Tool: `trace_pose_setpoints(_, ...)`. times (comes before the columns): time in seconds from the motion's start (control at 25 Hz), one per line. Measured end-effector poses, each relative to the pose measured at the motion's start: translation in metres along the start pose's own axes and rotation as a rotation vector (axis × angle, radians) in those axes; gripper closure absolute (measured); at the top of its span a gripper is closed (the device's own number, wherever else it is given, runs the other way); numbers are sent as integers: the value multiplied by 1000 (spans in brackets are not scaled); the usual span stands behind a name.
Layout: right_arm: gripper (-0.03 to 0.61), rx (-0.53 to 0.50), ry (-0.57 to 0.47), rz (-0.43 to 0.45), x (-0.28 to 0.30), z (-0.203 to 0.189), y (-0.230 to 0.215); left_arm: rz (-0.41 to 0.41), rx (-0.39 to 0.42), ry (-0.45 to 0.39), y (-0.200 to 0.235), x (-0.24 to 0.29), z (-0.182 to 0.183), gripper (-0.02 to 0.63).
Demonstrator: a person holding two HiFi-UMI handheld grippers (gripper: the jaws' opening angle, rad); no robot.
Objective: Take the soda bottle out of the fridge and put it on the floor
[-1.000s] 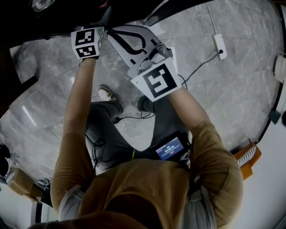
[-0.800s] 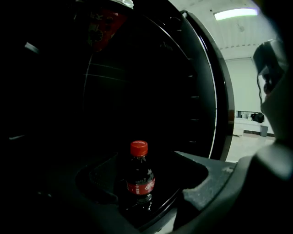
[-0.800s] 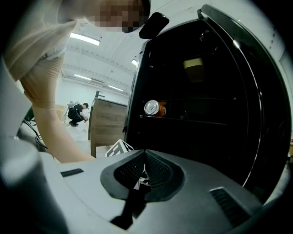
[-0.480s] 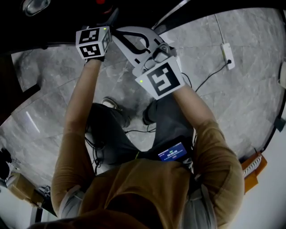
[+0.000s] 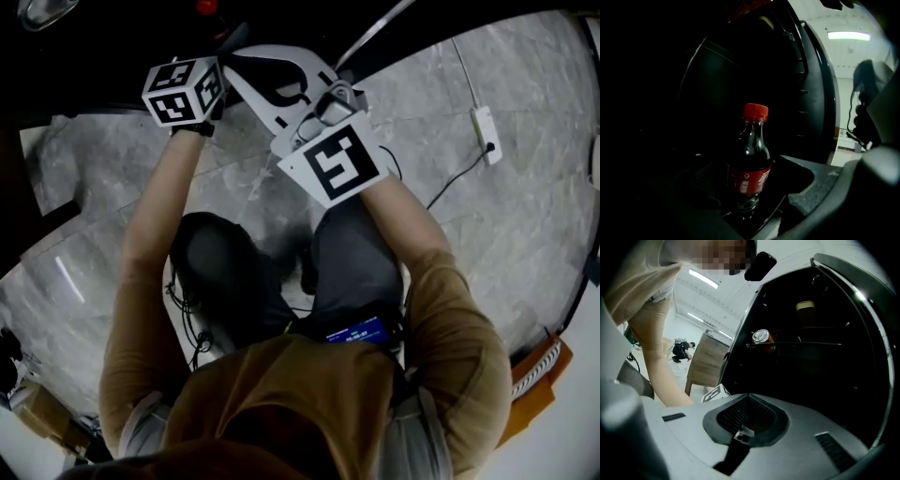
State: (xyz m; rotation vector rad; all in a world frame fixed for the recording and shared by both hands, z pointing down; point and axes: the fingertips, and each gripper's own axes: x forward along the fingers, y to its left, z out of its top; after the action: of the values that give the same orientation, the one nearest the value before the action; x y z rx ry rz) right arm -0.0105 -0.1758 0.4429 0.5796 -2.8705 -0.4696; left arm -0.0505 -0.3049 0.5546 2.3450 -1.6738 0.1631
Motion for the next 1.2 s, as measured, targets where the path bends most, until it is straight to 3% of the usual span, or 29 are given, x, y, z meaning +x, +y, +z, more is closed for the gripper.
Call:
trace_pose_setpoints(0.12, 577, -19, -18, -2, -2, -4, 2, 10, 113, -17, 2, -4, -9, 306)
trace_pose_setpoints(0.32, 577, -33, -25, -12, 1, -18, 5, -6, 136, -74, 3, -3, -9, 311)
trace_pose_setpoints(0.56, 577, -65, -36, -8, -2, -20, 4, -101, 195, -103, -15, -7, -12, 314)
trace_pose_setpoints(0.92, 577, -50, -77, -74, -11, -19, -9, -203, 179, -120, -32, -31, -18, 314)
trace_pose_setpoints(1.2, 577, -61, -78, -58, -17, -24, -7, -283, 165, -163, -56, -56, -6, 314)
